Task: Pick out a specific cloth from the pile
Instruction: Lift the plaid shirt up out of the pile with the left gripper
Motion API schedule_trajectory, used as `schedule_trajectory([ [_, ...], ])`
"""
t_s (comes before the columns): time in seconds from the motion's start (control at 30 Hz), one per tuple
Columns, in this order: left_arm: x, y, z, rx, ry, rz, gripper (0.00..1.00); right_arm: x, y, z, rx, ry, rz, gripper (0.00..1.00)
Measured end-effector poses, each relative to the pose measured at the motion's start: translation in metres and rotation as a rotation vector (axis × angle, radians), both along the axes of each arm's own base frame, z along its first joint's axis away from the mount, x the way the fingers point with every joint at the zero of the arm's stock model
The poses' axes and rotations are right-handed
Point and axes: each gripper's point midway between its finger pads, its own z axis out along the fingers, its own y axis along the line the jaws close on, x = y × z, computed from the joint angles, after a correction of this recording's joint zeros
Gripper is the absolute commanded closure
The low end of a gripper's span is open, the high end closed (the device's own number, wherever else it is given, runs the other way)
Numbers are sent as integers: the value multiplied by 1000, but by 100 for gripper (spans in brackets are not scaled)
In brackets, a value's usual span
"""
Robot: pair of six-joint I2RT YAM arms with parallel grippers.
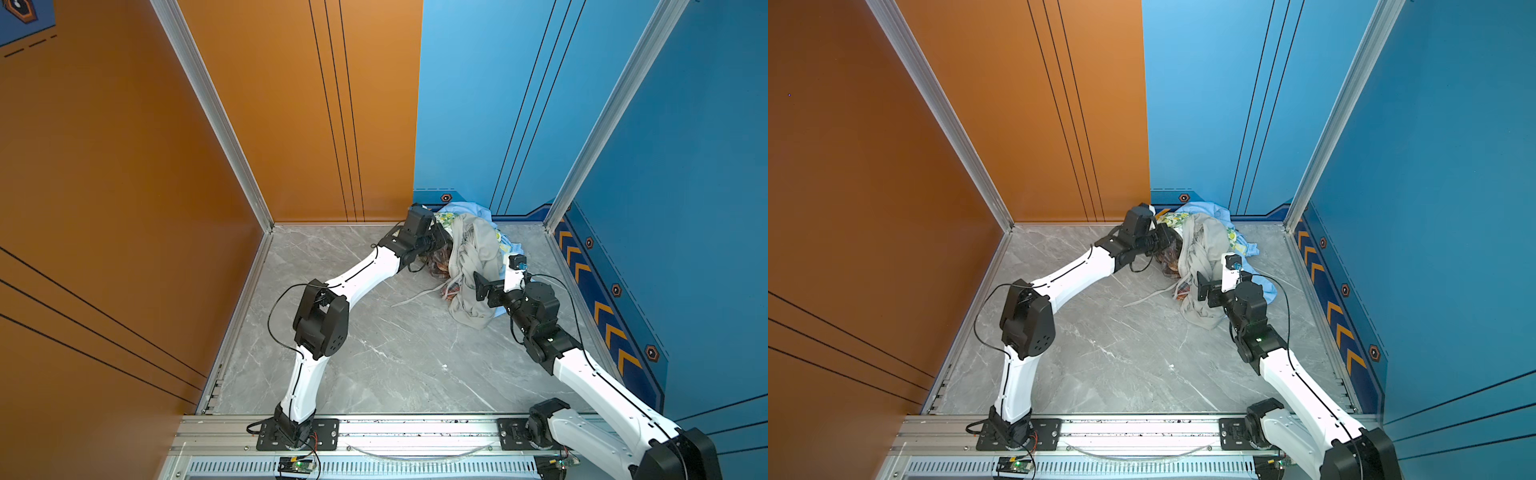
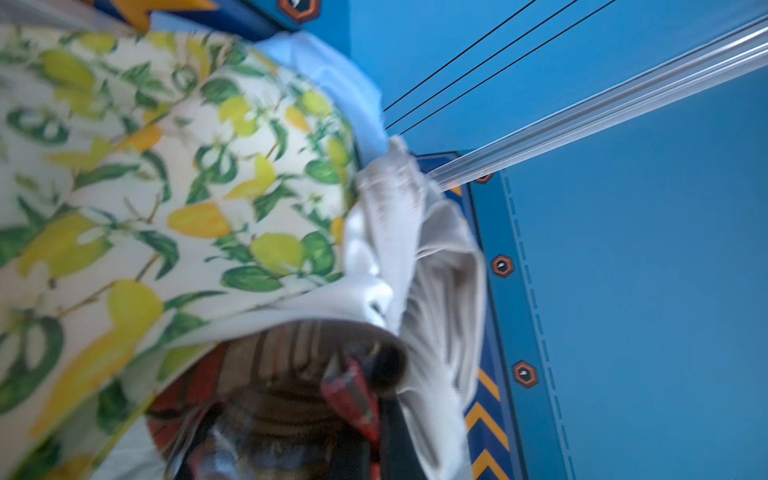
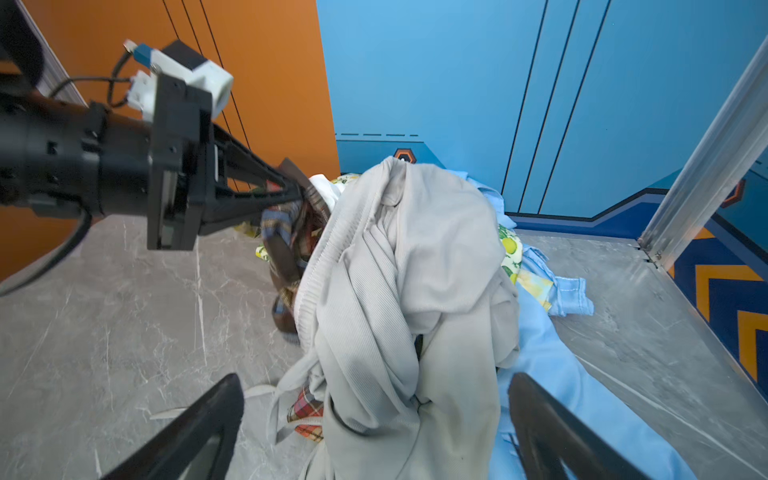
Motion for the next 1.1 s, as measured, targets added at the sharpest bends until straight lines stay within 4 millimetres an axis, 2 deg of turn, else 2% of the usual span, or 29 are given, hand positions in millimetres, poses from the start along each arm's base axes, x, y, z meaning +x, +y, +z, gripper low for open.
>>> schedule_trajectory([
  [0.07,6,-4,51,-40,-88,-8,100,0,-3,10,23,-10,-17,0],
  [0.13,8,-6,93,-78,-166,-12,100,1,-4,19,38,-20,-24,0],
  [0.17,8,-6,109,-91,-196,-14,100,1,-4,22,47,-23,-26,0],
  [0.23,8,-6,129,-107,-234,-20,100,1,-5,27,59,-27,-30,0],
  [0.33,5,-9,139,-109,-252,-39,100,0,-6,32,66,-33,-32,0],
  [0.5,-2,-12,140,-82,-263,-75,100,0,-5,35,70,-39,-21,0],
  [0.63,-9,-17,141,-64,-276,-103,100,4,7,41,79,-44,38,0],
  [0.8,-29,-20,160,-66,-302,-135,100,25,39,45,54,-28,154,0],
  [1.0,-55,-13,190,-80,-347,-156,100,65,75,34,-16,19,235,1],
  [1.07,-58,-10,194,-79,-353,-157,100,78,83,24,-41,42,246,6],
  [1.1,-59,-9,194,-76,-353,-158,100,87,87,19,-53,52,250,15],
])
